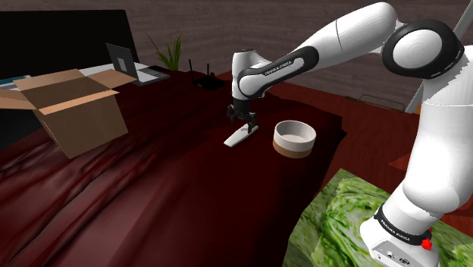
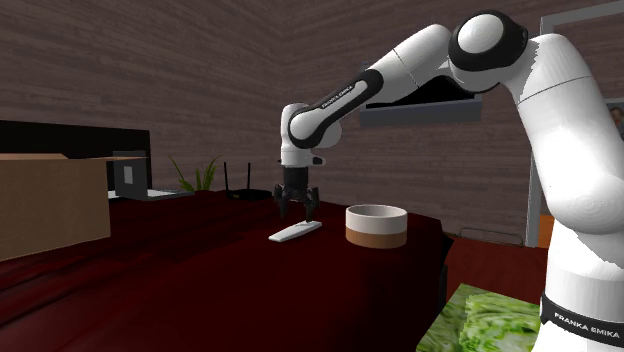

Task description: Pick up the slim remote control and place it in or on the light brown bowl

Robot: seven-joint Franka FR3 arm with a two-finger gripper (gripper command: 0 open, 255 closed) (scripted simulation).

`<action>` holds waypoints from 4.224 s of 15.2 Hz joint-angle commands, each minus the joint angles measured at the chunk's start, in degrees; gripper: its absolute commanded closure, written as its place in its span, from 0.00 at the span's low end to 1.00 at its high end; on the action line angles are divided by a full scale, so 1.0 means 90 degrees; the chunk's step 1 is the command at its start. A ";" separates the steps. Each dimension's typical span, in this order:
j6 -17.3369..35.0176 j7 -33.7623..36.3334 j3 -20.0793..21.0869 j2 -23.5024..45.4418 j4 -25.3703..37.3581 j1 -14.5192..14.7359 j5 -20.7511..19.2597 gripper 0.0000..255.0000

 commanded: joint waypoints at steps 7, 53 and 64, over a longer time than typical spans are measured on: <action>0.0442 0.0128 -0.0076 0.0320 -0.0138 0.0043 -0.0140 0.00; -0.1759 -0.0135 0.0079 -0.0496 0.1298 -0.0023 0.0241 1.00; -0.1097 -0.1401 -0.0306 -0.3277 -0.1991 -0.0667 0.1175 1.00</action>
